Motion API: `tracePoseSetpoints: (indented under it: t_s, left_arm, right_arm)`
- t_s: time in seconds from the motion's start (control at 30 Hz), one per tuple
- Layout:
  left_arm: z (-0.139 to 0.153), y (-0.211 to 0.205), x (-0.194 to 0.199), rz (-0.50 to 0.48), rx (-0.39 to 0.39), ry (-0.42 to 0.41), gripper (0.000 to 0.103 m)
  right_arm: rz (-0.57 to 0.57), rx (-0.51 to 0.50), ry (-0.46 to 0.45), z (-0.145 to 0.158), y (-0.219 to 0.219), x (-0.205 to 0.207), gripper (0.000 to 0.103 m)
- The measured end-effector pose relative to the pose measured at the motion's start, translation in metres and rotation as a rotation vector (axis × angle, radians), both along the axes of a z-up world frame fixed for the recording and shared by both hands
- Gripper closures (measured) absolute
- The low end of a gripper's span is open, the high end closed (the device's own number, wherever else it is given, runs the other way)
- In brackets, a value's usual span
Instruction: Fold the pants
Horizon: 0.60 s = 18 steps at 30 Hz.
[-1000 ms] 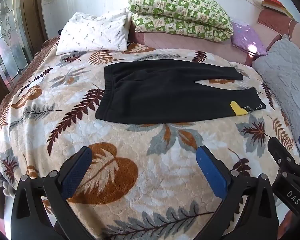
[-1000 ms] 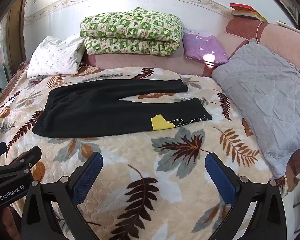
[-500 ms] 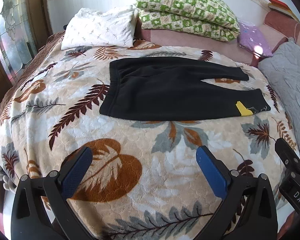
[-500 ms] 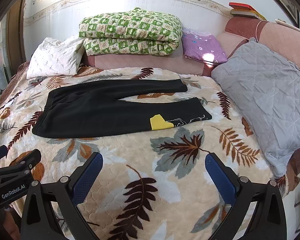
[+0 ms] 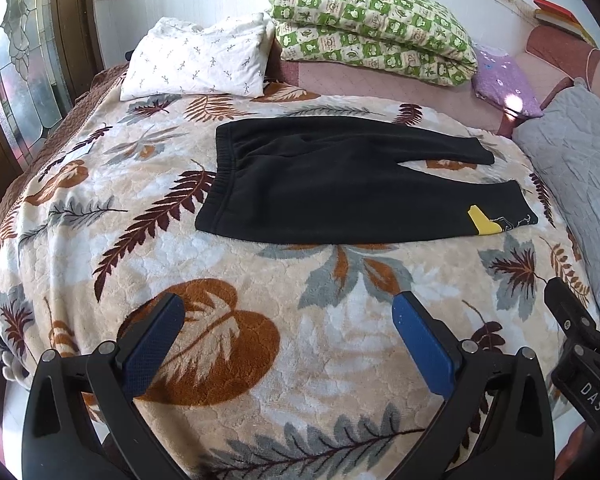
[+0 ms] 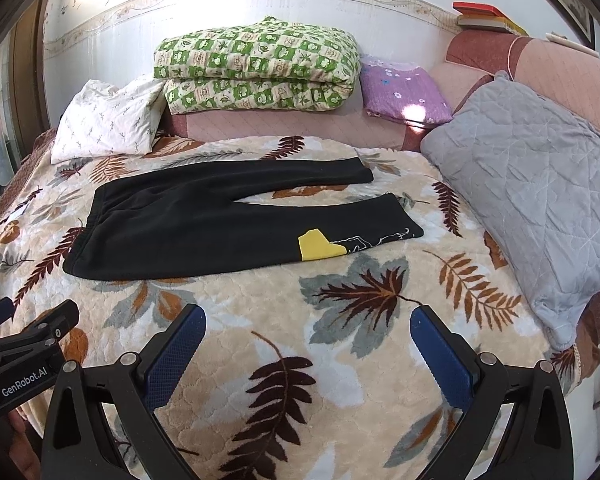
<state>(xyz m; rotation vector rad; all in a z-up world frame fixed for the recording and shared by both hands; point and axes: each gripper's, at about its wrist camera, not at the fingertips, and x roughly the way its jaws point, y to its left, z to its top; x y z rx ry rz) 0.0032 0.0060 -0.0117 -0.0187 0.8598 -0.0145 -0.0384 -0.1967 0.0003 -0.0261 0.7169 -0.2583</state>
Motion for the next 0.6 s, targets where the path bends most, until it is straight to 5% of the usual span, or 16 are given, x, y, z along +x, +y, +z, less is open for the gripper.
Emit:
tracePoseSetpoints:
  t_s: [0.6]
  left_arm:
    - [-0.0022, -0.0058, -0.0005, -0.015, 0.002, 0.004, 0.0]
  right_arm:
    - [0.012, -0.003, 0.009, -0.0025, 0.0024, 0.0005, 0.0]
